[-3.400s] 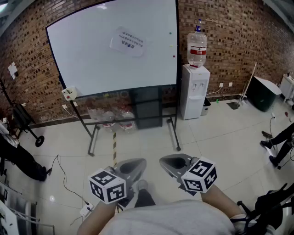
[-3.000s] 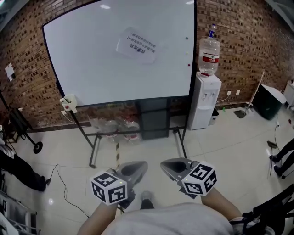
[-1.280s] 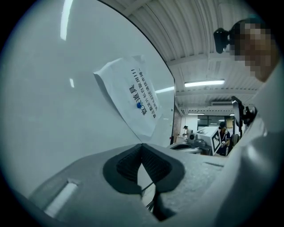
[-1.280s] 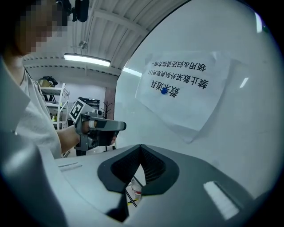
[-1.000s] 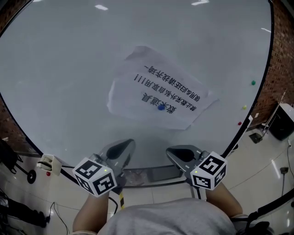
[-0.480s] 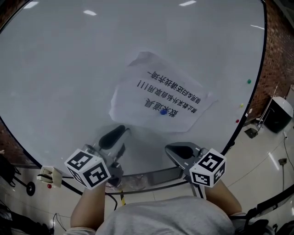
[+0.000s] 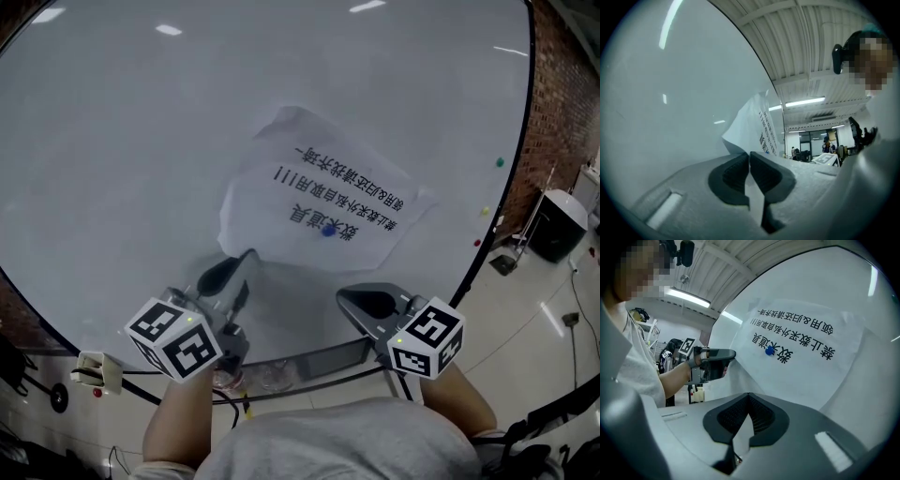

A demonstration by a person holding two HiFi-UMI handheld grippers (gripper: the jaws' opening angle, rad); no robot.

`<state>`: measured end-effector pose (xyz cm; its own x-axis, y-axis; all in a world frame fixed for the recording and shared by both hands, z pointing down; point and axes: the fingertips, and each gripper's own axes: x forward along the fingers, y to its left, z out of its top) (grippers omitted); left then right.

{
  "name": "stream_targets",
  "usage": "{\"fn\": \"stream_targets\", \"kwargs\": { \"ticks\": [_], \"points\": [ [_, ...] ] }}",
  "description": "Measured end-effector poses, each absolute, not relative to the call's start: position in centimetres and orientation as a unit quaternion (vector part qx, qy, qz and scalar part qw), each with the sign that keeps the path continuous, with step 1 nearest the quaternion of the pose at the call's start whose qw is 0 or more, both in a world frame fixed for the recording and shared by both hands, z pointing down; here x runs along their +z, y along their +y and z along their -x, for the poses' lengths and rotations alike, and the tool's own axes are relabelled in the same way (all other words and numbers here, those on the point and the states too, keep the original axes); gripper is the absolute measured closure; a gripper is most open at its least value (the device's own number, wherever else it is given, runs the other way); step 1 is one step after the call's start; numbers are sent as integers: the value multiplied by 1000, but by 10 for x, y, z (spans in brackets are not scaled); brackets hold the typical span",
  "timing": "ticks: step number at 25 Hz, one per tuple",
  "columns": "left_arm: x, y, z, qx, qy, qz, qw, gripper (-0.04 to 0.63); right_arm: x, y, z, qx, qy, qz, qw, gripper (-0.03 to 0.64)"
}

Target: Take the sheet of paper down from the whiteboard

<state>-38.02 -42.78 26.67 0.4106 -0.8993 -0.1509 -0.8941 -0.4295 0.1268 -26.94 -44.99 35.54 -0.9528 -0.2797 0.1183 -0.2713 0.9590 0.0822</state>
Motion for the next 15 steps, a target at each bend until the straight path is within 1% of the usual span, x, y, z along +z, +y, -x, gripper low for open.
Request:
{"fn": "stream_targets", "kwargs": {
  "ticks": [1, 5, 9, 14, 15],
  "points": [
    [267, -429, 381, -96, -536, -838, 13, 594, 354, -453, 269, -34, -986, -146, 66, 618],
    [268, -429, 379, -95, -531, -842, 17, 594, 344, -461, 267, -40, -984, -165, 58, 618],
    [267, -426, 377, -99, -522, -847, 17, 594, 327, -467, 271, -87, -974, -201, 56, 618],
    [268, -425, 377, -105, -517, -850, 17, 594, 289, -477, 274, -149, -949, -279, 20, 618],
    [268, -425, 377, -106, -516, -850, 17, 594, 282, -477, 276, -159, -944, -288, 12, 602]
  ]
}}
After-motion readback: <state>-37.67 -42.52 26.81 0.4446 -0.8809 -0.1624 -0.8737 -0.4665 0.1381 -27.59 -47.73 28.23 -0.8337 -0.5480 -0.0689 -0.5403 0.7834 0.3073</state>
